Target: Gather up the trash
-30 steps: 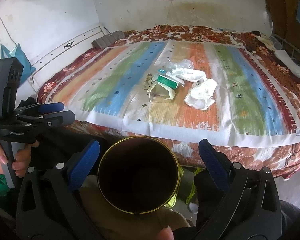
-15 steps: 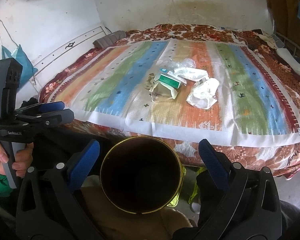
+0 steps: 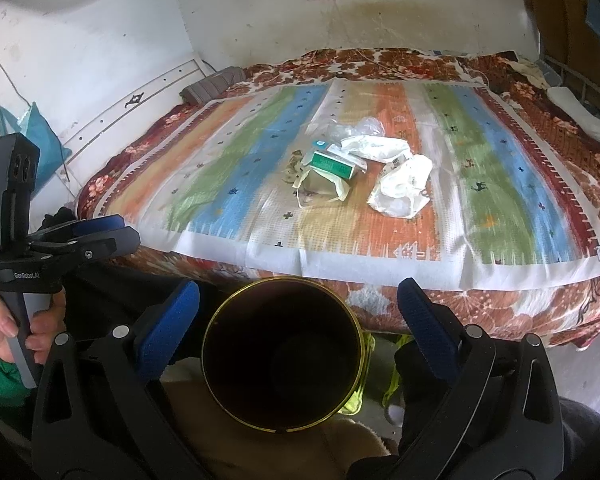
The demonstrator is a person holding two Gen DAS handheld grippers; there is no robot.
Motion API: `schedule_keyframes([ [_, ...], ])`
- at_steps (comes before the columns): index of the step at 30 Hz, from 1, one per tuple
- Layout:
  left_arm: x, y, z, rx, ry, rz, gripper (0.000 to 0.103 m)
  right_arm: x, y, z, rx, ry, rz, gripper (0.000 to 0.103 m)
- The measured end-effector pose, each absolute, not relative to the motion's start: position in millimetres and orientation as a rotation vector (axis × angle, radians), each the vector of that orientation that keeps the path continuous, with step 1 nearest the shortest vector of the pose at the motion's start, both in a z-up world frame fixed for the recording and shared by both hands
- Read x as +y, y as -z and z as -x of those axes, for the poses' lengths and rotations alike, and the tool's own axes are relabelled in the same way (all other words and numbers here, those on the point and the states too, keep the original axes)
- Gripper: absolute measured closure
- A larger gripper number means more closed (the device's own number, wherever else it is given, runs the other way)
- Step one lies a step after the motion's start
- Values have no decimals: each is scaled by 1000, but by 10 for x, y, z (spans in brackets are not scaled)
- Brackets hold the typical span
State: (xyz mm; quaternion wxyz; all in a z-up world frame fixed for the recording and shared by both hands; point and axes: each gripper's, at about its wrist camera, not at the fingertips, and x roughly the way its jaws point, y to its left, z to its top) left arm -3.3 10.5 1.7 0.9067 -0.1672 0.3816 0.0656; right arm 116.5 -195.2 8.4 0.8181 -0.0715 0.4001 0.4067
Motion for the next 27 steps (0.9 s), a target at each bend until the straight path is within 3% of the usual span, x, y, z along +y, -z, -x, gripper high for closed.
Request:
schedule_keyframes([
  [27, 109, -13, 14, 791, -137, 349, 6, -1915, -102, -1196, 860, -872, 141, 9],
])
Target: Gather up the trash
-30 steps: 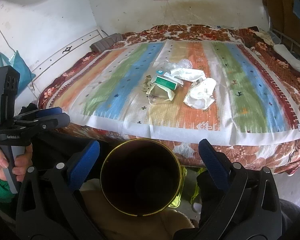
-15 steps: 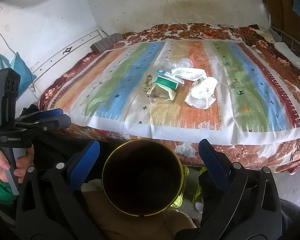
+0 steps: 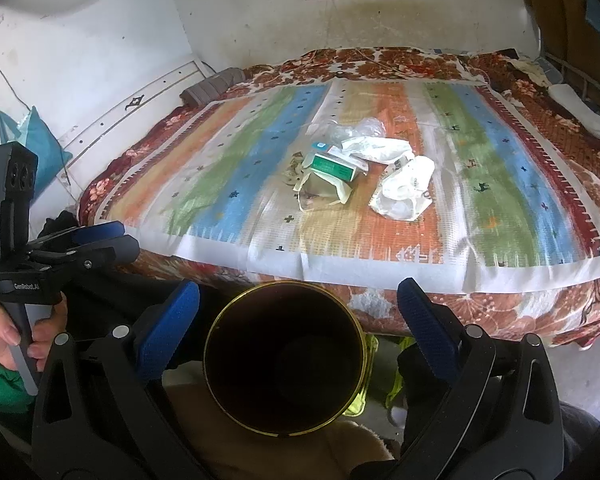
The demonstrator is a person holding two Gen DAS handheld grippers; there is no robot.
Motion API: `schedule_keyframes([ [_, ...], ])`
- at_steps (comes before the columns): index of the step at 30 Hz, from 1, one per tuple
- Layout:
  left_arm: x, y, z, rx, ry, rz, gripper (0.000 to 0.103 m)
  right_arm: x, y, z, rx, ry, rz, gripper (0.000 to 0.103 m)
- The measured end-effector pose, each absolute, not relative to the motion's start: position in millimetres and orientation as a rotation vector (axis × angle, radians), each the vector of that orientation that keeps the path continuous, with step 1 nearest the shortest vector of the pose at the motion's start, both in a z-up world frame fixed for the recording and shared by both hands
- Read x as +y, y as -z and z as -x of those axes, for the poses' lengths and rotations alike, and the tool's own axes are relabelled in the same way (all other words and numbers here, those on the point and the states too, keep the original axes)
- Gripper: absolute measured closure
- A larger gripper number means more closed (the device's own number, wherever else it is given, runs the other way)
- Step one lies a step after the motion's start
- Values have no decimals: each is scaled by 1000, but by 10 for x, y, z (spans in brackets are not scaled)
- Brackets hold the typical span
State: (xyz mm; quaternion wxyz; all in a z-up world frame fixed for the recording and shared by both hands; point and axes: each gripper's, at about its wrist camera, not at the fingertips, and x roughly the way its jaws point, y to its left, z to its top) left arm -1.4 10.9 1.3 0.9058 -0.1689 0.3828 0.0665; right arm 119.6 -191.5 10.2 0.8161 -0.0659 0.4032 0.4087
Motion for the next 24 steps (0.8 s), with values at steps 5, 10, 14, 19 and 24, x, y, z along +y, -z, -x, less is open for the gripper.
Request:
schedule_keyframes([
  [5, 106, -19, -2, 794, -152, 335, 6, -1901, -116, -1247, 871, -882, 119, 9],
  [10, 131, -16, -77, 804, -138, 347, 6, -1883, -166, -1328, 859, -885, 114, 9],
  [14, 176, 31, -181, 826, -117, 389, 6, -1876, -205, -1426, 847, -874, 116, 9],
  [19, 178, 59, -313, 849, -117, 383, 6, -1856, -242, -1577, 854, -876, 99, 9],
  [24, 311, 83, -450, 874, -127, 432, 6, -1832, -280, -1749, 865, -875, 83, 9],
])
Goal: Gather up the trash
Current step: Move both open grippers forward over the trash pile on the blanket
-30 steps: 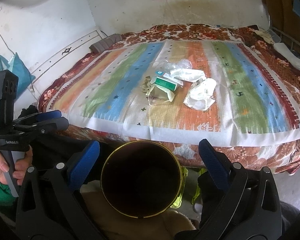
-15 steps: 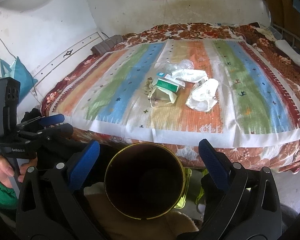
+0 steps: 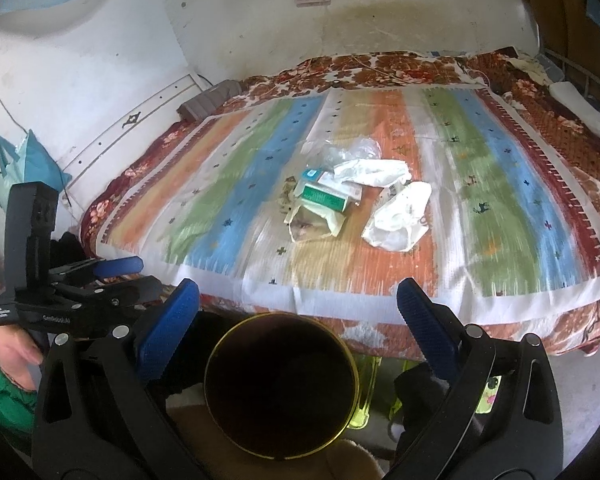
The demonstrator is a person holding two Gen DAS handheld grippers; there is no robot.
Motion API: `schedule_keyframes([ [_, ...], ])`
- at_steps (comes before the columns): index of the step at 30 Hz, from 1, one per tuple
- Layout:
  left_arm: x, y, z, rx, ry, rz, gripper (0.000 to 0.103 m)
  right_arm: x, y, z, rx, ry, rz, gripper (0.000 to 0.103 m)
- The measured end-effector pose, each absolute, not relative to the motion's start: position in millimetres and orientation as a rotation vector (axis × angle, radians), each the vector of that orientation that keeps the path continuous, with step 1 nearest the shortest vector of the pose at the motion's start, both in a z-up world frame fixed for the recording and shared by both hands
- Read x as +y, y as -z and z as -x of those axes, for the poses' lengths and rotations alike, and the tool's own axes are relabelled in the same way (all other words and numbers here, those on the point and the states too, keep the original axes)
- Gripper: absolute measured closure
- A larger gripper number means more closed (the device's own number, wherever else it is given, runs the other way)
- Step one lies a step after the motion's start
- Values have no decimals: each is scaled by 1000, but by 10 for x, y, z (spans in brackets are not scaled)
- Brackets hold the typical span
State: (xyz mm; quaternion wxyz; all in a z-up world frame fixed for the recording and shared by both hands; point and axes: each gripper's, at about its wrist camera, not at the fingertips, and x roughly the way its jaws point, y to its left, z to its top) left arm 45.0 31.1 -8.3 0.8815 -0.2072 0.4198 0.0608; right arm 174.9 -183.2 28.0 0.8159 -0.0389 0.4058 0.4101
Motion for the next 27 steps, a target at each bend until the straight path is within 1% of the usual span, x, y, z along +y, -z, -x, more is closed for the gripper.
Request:
schedule_keyframes([
  [9, 460, -2, -701, 864, -131, 443, 6, -1708, -306, -2037, 873, -823, 120, 9],
  [10, 501, -11, -754, 865, -126, 461, 7, -1706, -302, -2072, 878, -817, 117, 9],
  [14, 614, -5, -929, 876, -115, 513, 12, -1671, -301, -2266, 902, -807, 88, 9],
  [20, 786, 100, -1199, 901, -87, 638, 11, -1568, -263, -2540, 937, -782, 77, 9],
  [27, 947, 163, -1425, 877, -74, 750, 12, -1439, -227, -2819, 961, -787, 44, 9],
])
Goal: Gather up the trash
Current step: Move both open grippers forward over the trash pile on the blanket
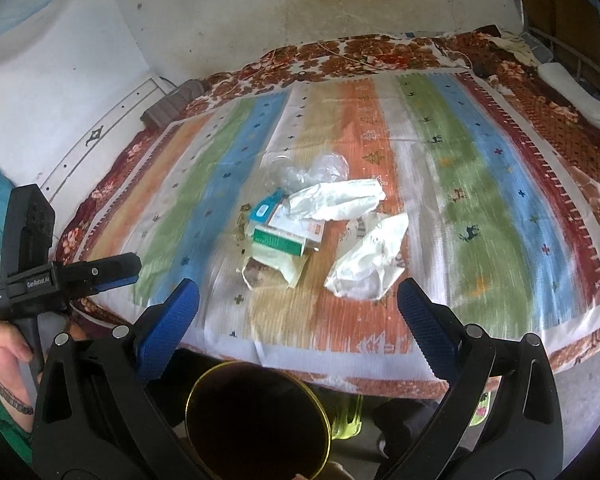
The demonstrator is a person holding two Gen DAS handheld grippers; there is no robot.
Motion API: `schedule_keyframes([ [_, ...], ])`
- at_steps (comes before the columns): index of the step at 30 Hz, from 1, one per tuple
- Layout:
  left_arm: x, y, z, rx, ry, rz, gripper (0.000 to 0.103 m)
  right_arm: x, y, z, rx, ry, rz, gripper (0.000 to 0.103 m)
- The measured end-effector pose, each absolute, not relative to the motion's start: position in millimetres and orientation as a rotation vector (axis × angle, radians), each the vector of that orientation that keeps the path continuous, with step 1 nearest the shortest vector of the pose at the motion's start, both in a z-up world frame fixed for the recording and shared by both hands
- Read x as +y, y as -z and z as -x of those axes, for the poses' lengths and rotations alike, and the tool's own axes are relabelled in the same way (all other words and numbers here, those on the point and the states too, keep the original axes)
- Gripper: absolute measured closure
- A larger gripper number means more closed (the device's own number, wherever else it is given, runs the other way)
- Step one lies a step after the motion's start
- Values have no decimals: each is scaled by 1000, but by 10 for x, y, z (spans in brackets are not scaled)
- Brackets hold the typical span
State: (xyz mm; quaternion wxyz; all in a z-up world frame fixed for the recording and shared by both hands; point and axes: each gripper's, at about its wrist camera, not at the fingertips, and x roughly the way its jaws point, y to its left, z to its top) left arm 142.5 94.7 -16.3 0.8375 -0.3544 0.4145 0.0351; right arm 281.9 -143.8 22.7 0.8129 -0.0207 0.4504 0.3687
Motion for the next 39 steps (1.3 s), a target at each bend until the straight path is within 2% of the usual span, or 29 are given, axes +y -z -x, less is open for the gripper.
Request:
schedule_keyframes([
  [10, 1024, 121, -1773, 802, -24, 821, 17, -1412, -88, -3309, 1050, -800, -118, 9],
  [17, 1037, 255, -2038, 839, 6, 851, 26, -1340, 61, -3592, 1088, -784, -162, 10],
  [21, 1093, 339, -2156, 860, -1, 871, 28, -1288, 239, -3780, 1128, -763, -182, 14],
  [23, 1126, 384, -2214, 869, 2, 886, 35, -1264, 304, -3862, 1138, -757, -188, 15],
  [39, 1257, 688, -2579, 945, -40, 899, 58, -980, 771, -4405, 1228, -733, -137, 40],
])
